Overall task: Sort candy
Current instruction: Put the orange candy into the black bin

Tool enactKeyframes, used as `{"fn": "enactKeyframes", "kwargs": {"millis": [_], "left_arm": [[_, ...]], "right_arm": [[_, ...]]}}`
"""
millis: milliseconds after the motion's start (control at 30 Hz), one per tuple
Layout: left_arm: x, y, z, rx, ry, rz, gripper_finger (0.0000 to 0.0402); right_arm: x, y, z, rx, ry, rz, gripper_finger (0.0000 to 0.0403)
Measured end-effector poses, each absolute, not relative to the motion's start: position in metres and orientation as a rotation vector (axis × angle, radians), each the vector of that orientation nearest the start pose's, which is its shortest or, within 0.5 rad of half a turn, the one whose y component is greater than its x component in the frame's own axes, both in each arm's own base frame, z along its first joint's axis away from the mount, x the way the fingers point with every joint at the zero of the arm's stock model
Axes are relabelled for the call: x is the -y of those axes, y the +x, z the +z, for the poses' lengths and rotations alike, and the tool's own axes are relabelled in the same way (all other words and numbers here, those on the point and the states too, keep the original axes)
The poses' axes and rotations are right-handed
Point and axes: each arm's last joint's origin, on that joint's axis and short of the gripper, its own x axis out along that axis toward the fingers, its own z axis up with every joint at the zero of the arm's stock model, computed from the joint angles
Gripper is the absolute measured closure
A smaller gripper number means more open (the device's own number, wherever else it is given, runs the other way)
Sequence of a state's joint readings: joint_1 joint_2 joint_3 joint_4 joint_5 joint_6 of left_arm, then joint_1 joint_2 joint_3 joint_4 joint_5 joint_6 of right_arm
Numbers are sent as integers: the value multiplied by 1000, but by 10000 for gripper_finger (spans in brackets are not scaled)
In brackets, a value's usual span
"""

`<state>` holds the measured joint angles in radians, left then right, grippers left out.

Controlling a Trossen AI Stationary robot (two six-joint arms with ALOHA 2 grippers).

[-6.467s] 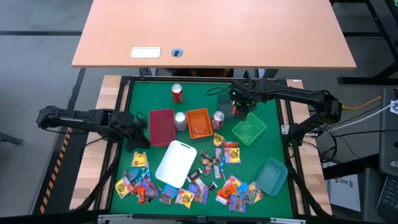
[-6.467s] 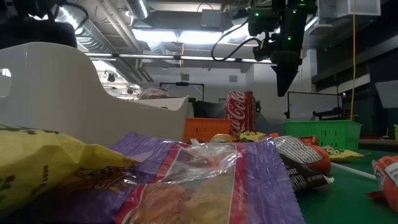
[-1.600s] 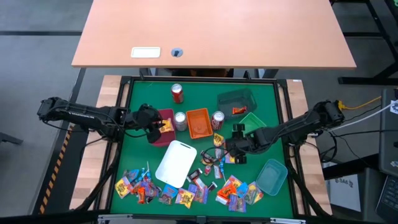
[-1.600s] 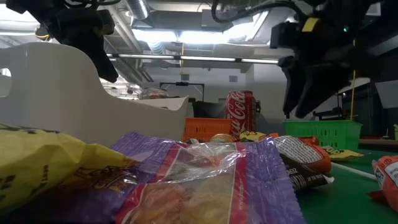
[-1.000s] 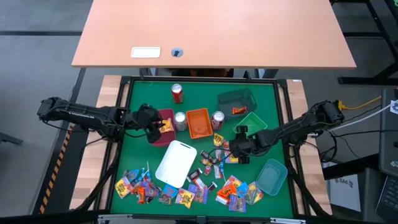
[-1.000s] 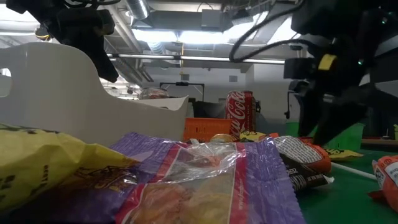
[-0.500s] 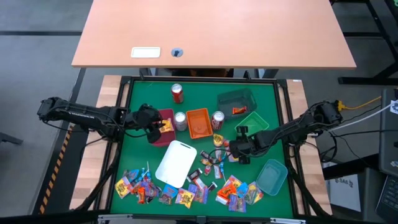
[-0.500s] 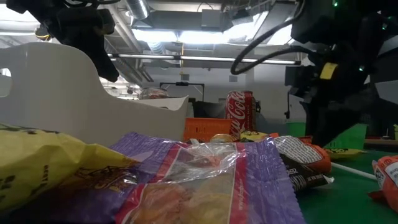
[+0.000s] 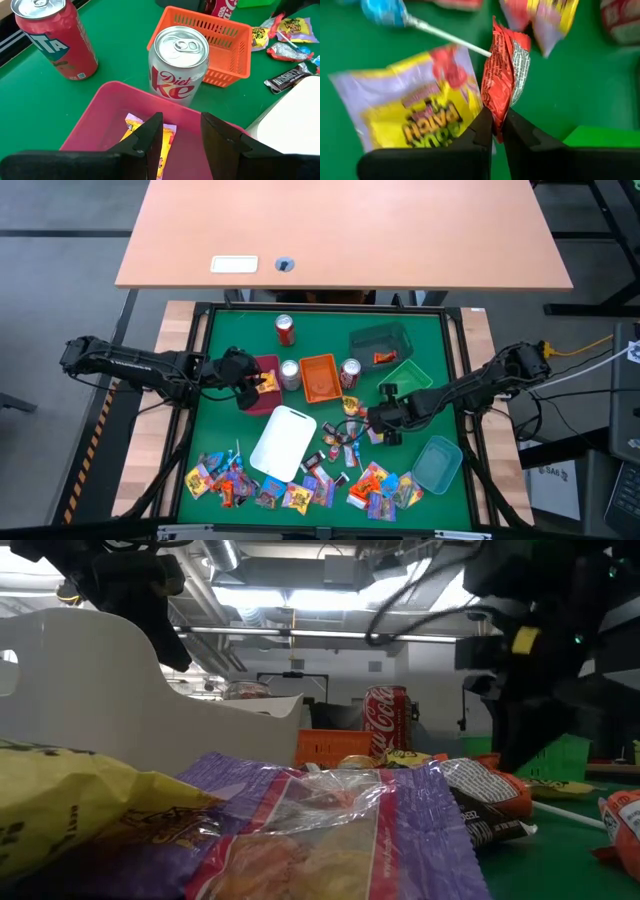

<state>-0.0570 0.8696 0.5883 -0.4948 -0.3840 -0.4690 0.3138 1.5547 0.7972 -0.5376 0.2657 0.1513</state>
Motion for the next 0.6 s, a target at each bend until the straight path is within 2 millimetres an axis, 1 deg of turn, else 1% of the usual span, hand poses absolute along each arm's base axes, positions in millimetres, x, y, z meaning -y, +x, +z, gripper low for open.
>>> {"fn": "enactKeyframes", "kwargs": {"millis": [167,400,600], "left_arm": [[-1,170,229,-669,-272,479,280],[-1,170,229,-669,-272,480,280],[-1,170,228,-669,-272,480,280]], "right_arm": [[-75,257,166,-1255,-246,-53,381],[-77,261,191,-1320,-273,-60,379],[-75,262,219,-1371,-390,-100,380]]}}
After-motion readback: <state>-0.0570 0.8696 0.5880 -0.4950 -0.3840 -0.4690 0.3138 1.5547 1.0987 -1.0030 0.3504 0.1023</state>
